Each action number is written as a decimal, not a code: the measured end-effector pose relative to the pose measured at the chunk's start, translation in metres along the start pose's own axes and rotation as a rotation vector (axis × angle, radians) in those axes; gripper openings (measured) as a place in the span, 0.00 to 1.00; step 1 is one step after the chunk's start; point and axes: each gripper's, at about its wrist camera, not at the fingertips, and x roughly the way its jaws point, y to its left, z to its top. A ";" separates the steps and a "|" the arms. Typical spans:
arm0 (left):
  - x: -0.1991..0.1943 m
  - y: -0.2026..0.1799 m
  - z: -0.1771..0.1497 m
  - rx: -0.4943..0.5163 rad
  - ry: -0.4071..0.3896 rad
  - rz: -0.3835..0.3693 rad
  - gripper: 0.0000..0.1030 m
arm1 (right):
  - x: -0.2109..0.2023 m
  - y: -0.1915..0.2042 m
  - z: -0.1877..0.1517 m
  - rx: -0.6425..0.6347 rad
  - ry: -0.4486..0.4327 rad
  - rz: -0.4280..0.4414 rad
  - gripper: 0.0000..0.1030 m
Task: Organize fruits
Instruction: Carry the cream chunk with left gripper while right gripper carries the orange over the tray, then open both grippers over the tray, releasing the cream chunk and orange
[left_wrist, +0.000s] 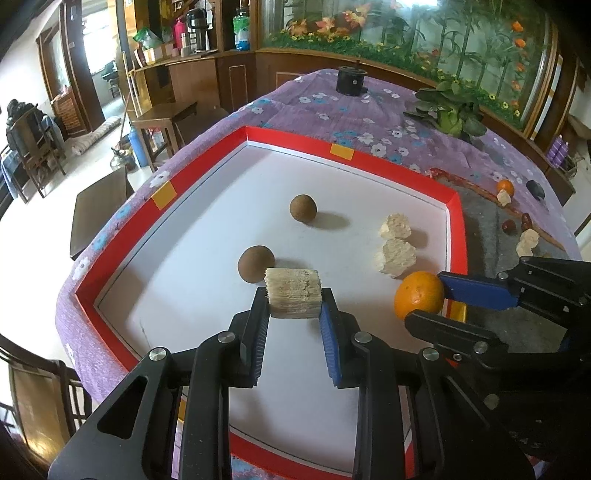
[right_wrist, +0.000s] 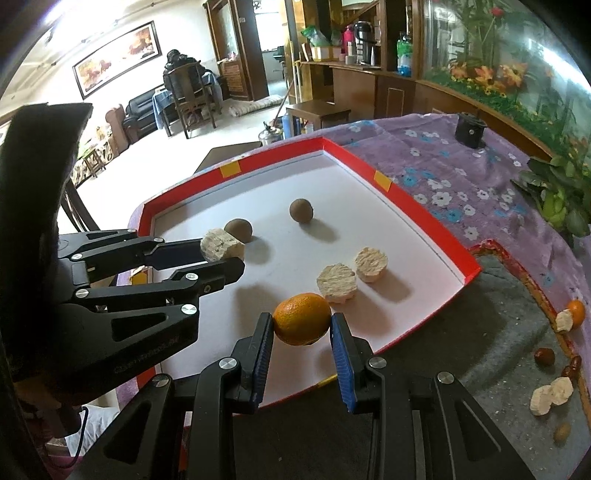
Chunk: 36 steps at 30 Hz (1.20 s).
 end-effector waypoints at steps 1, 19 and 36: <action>0.001 0.000 0.000 -0.002 0.002 0.000 0.25 | 0.003 0.000 0.000 0.000 0.005 -0.001 0.29; 0.011 0.005 -0.001 -0.031 0.033 0.038 0.25 | 0.007 -0.006 0.004 0.036 -0.024 0.038 0.33; 0.004 -0.004 0.002 -0.023 0.019 0.050 0.51 | -0.013 -0.022 -0.007 0.084 -0.047 0.045 0.37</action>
